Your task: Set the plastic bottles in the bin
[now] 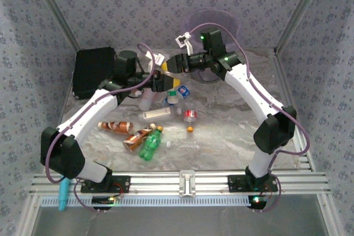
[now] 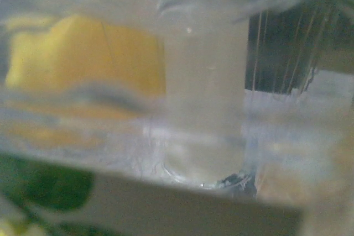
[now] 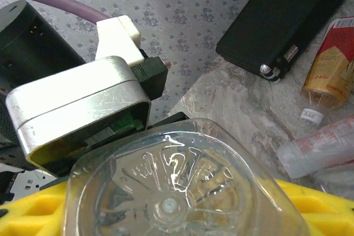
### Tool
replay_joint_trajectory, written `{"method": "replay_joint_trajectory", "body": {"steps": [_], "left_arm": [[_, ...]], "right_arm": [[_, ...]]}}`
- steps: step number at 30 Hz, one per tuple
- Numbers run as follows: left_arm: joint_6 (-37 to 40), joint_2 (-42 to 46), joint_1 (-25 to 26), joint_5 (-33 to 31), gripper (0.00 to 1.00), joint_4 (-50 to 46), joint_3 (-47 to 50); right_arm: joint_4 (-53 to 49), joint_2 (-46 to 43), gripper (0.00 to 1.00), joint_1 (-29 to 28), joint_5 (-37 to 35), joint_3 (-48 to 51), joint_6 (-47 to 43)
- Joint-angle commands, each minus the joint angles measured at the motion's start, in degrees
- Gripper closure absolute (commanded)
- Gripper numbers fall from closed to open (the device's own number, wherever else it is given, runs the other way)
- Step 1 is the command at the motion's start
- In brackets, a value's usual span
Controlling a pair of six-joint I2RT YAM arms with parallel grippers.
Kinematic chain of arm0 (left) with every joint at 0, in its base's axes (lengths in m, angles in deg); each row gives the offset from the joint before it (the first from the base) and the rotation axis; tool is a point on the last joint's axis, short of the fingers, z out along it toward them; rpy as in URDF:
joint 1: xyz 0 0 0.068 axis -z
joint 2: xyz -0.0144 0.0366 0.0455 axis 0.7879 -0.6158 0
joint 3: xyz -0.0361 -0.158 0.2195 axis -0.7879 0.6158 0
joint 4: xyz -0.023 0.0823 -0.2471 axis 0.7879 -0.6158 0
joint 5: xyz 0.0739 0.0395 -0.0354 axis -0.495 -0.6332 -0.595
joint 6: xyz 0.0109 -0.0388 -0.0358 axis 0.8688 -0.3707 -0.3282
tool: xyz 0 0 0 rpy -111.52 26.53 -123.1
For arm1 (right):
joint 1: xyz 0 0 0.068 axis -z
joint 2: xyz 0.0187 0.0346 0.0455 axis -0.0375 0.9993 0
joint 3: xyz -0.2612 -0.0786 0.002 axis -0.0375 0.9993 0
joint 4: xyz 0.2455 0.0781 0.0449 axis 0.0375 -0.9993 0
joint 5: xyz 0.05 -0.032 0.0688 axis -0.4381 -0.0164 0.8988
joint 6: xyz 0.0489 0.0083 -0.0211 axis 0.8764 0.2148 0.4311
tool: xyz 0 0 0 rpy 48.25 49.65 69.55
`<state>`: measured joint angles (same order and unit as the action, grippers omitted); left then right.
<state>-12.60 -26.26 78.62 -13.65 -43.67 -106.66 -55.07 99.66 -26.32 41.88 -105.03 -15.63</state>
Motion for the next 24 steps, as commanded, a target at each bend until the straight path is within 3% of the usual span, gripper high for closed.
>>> {"method": "replay_joint_trajectory", "body": {"steps": [1,4,6,8,15,24], "left_arm": [[2.2,0.1,0.3,-1.2,0.70,1.3,-2.8],[2.4,1.0,0.3,-2.6,0.43,1.2,-2.5],[3.1,1.9,0.3,-3.7,0.29,0.4,-2.2],[3.8,2.9,0.3,-5.2,0.03,-0.8,-1.7],[5.0,7.3,0.3,-10.8,0.00,-4.3,1.2],[4.5,12.1,0.1,-23.8,0.00,-14.1,4.5]], "right_arm": [[-0.3,0.3,0.41,0.7,-0.9,-1.8,1.6],[-0.4,-0.1,0.43,1.2,-1.7,-2.5,1.3],[-0.4,-0.5,0.45,1.7,-2.2,-3.1,1.3],[-0.9,-0.8,0.46,2.3,-3.0,-4.0,0.9],[-4.9,-0.7,0.47,6.0,-7.5,-10.6,-1.6],[-7.9,2.8,0.49,12.1,-25.9,-22.9,-4.3]]}}
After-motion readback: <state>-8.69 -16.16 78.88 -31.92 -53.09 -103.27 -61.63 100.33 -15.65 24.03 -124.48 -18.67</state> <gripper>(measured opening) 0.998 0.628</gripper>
